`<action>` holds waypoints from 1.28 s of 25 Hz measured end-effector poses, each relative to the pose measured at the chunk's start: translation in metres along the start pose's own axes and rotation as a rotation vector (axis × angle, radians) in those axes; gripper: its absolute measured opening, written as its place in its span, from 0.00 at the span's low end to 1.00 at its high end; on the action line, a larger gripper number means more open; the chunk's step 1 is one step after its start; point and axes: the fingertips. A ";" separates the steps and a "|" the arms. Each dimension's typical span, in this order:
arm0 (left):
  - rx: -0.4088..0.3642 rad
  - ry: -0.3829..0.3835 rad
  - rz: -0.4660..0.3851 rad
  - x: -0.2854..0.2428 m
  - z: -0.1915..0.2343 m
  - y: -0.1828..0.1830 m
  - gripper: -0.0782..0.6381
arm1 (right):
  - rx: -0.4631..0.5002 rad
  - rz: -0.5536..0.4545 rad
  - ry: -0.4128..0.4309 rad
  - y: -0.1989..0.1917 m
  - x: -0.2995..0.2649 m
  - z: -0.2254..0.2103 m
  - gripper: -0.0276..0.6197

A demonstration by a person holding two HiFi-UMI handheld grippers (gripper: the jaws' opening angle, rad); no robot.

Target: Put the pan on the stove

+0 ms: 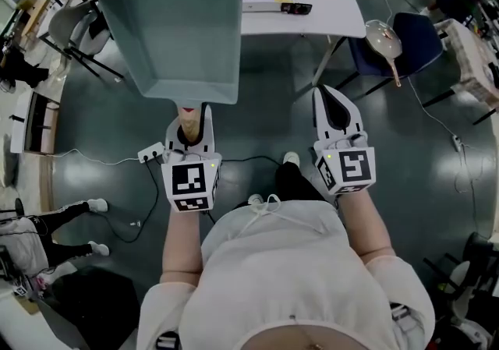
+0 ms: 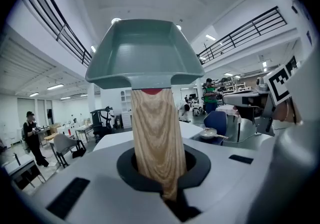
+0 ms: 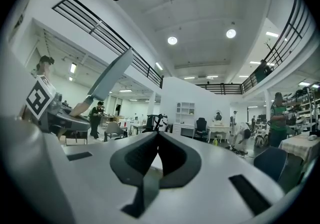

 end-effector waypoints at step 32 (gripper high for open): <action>0.013 0.126 0.159 -0.389 -0.064 -0.050 0.15 | -0.071 0.038 0.198 -0.145 -0.267 -0.284 0.05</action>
Point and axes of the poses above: the fingertips, and each gripper's own axes: x backward along the fingers, z to its left, y out of its top, and after that the axes turned 15 degrees about -z, right-handed
